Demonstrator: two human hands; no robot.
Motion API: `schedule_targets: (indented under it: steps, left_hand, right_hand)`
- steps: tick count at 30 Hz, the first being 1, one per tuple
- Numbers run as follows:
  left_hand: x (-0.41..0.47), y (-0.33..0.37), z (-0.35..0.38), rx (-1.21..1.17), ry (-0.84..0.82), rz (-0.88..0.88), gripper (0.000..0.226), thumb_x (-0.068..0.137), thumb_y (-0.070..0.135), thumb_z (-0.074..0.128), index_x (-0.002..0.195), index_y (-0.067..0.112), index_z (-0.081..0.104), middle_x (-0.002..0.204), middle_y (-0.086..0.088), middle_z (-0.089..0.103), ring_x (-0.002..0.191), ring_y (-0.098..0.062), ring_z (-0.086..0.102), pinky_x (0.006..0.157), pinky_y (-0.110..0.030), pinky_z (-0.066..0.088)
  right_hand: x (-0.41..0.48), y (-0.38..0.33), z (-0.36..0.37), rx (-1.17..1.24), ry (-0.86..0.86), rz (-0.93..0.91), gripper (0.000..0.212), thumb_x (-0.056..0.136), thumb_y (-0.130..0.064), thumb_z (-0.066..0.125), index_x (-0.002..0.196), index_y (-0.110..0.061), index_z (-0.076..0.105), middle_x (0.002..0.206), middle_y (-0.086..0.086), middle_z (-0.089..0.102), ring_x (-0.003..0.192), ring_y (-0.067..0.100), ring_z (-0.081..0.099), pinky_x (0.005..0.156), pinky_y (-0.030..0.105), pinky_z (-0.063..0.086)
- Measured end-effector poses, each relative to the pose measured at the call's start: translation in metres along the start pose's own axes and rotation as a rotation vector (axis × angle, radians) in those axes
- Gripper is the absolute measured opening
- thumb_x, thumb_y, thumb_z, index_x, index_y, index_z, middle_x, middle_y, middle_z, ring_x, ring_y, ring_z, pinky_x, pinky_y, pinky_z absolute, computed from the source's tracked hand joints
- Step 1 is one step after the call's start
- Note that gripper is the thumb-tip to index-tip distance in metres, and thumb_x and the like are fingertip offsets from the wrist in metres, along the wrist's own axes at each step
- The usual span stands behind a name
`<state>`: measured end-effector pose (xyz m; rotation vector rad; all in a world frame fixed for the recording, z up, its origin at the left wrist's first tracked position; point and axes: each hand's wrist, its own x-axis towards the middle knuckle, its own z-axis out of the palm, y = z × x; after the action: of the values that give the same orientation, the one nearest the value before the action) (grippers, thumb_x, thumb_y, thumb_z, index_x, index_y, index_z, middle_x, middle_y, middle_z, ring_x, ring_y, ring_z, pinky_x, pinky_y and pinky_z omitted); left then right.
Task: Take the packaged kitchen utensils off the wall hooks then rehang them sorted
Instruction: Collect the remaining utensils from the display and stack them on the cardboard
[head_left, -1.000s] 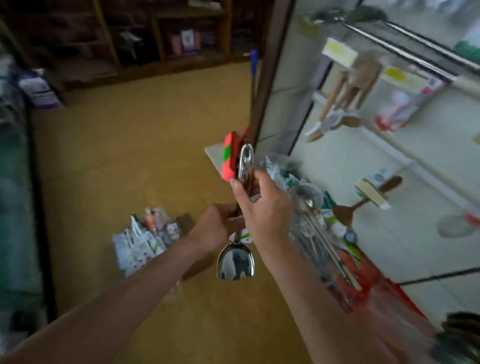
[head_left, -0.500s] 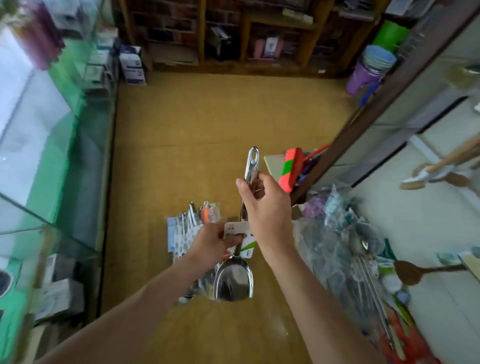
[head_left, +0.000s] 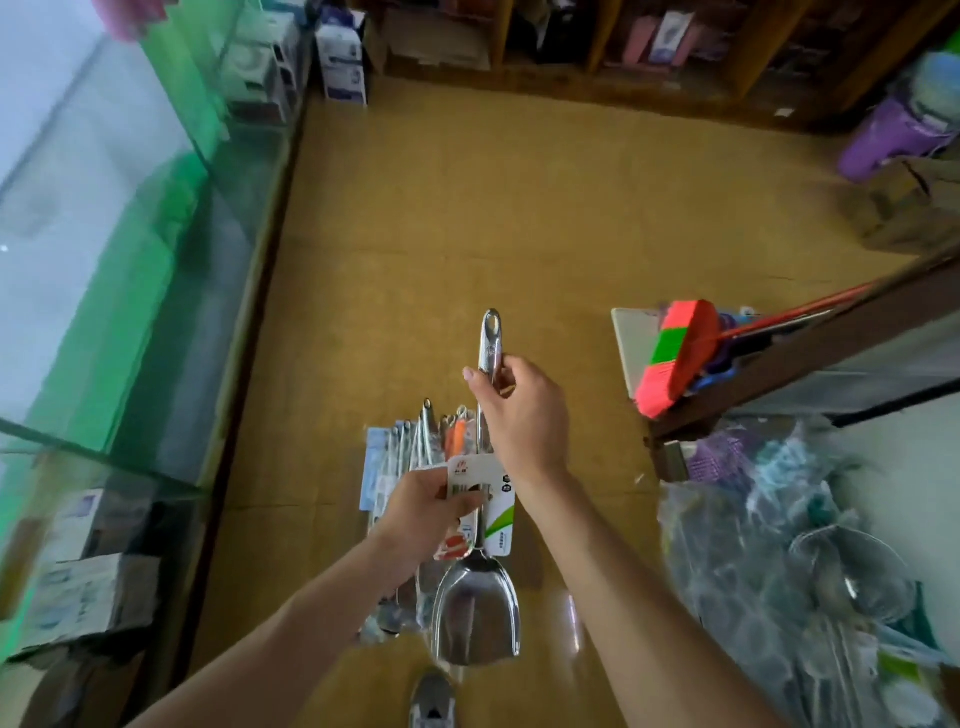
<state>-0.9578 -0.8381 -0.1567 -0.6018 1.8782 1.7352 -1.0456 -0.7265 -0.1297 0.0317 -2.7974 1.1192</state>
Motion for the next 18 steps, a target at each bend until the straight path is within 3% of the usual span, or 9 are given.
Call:
schedule_targets:
  steps: [4, 6, 9, 11, 13, 16, 18]
  left_hand:
    - [0.052, -0.040, 0.004, -0.049, 0.028, -0.074, 0.007, 0.088, 0.006, 0.069, 0.089, 0.012, 0.071, 0.054, 0.013, 0.063, 0.041, 0.002, 0.052, 0.041, -0.011, 0.038]
    - [0.075, -0.064, 0.004, -0.047, 0.033, -0.100, 0.010, 0.088, 0.007, 0.070, 0.095, 0.013, 0.073, 0.069, 0.012, 0.071, 0.049, 0.006, 0.057, 0.048, -0.009, 0.041]
    - [0.106, -0.099, 0.002, -0.018, 0.059, -0.154, 0.012, 0.087, 0.010, 0.072, 0.097, 0.016, 0.074, 0.085, 0.005, 0.076, 0.068, -0.004, 0.066, 0.061, -0.018, 0.050]
    - [0.126, -0.120, 0.001, 0.001, 0.068, -0.184, 0.009, 0.086, 0.011, 0.073, 0.092, 0.018, 0.073, 0.085, 0.002, 0.076, 0.073, -0.013, 0.067, 0.069, -0.030, 0.054]
    - [0.143, -0.137, 0.002, 0.009, 0.065, -0.201, 0.007, 0.086, 0.011, 0.073, 0.088, 0.017, 0.071, 0.082, 0.000, 0.074, 0.071, -0.014, 0.065, 0.069, -0.033, 0.053]
    - [0.167, -0.158, 0.004, -0.012, 0.080, -0.221, 0.006, 0.086, 0.008, 0.072, 0.086, 0.014, 0.070, 0.080, -0.001, 0.074, 0.071, -0.016, 0.064, 0.063, -0.026, 0.052]
    - [0.179, -0.170, 0.005, -0.018, 0.083, -0.234, 0.003, 0.088, 0.010, 0.070, 0.091, 0.011, 0.070, 0.078, 0.001, 0.072, 0.065, -0.011, 0.063, 0.054, -0.016, 0.048]
  right_hand:
    - [0.017, 0.053, 0.063, -0.017, -0.126, 0.063, 0.033, 0.091, -0.048, 0.066, 0.082, -0.017, 0.062, 0.073, -0.005, 0.063, 0.065, 0.015, 0.057, 0.055, 0.029, 0.035]
    - [0.019, 0.076, 0.091, 0.012, -0.189, 0.105, 0.031, 0.090, -0.048, 0.067, 0.091, -0.017, 0.064, 0.079, -0.003, 0.067, 0.071, 0.017, 0.061, 0.058, 0.031, 0.041]
    - [0.016, 0.106, 0.127, 0.026, -0.337, 0.219, 0.039, 0.091, -0.042, 0.067, 0.117, -0.014, 0.062, 0.095, -0.002, 0.070, 0.085, 0.017, 0.064, 0.066, 0.034, 0.046]
    - [0.010, 0.129, 0.155, 0.053, -0.392, 0.267, 0.027, 0.090, -0.034, 0.070, 0.107, -0.014, 0.063, 0.086, -0.002, 0.066, 0.080, 0.022, 0.063, 0.068, 0.038, 0.050]
    - [0.003, 0.149, 0.180, 0.062, -0.401, 0.300, 0.020, 0.089, -0.030, 0.071, 0.095, -0.014, 0.061, 0.076, -0.002, 0.061, 0.069, 0.021, 0.057, 0.062, 0.036, 0.045]
    - [-0.003, 0.174, 0.208, 0.059, -0.383, 0.314, 0.025, 0.090, -0.032, 0.070, 0.100, -0.010, 0.064, 0.075, 0.000, 0.061, 0.064, 0.018, 0.052, 0.060, 0.036, 0.039]
    - [-0.002, 0.188, 0.225, 0.062, -0.384, 0.311, 0.023, 0.091, -0.032, 0.070, 0.089, -0.011, 0.061, 0.072, -0.003, 0.058, 0.056, 0.012, 0.046, 0.054, 0.032, 0.035]
